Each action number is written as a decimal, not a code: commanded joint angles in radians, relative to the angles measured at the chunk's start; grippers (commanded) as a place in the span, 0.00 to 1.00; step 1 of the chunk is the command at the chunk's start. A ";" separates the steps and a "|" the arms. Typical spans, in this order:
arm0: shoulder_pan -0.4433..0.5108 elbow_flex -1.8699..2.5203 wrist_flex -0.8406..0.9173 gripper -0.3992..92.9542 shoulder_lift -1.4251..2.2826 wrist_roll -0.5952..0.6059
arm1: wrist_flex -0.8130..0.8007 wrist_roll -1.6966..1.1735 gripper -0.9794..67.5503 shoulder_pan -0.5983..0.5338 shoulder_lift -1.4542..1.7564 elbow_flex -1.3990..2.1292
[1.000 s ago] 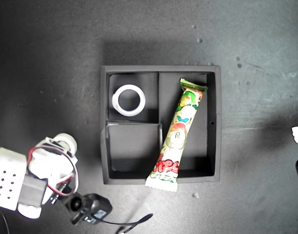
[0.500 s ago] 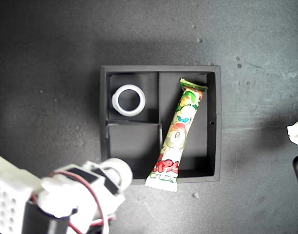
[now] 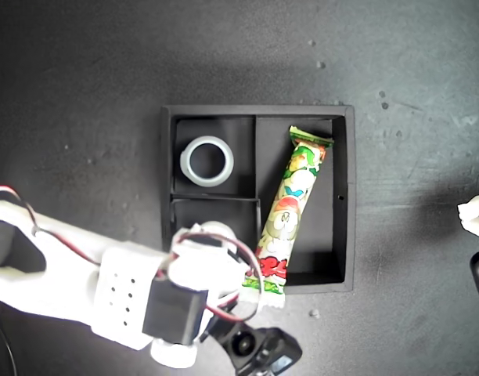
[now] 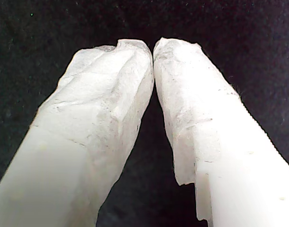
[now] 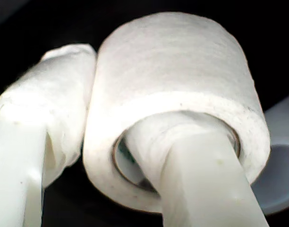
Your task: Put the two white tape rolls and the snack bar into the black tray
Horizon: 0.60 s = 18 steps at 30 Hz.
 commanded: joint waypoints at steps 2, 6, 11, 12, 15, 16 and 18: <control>0.005 -0.044 0.018 0.01 0.018 0.009 | -0.012 -0.041 0.01 -0.002 0.015 -0.003; 0.009 -0.003 0.018 0.07 0.048 -0.003 | -0.014 -0.044 0.01 0.002 0.015 -0.002; 0.014 0.026 0.018 0.08 0.086 -0.009 | -0.021 -0.051 0.01 0.005 0.015 0.003; 0.014 0.037 0.018 0.08 0.097 -0.009 | -0.025 -0.051 0.01 0.005 0.015 0.003; 0.014 0.063 0.018 0.08 0.124 -0.009 | -0.028 -0.054 0.01 0.005 0.015 0.003; 0.014 0.066 0.018 0.08 0.132 -0.009 | -0.028 -0.054 0.01 0.005 0.015 0.005; 0.012 0.067 0.020 0.08 0.153 0.000 | -0.026 -0.051 0.01 0.008 0.015 0.006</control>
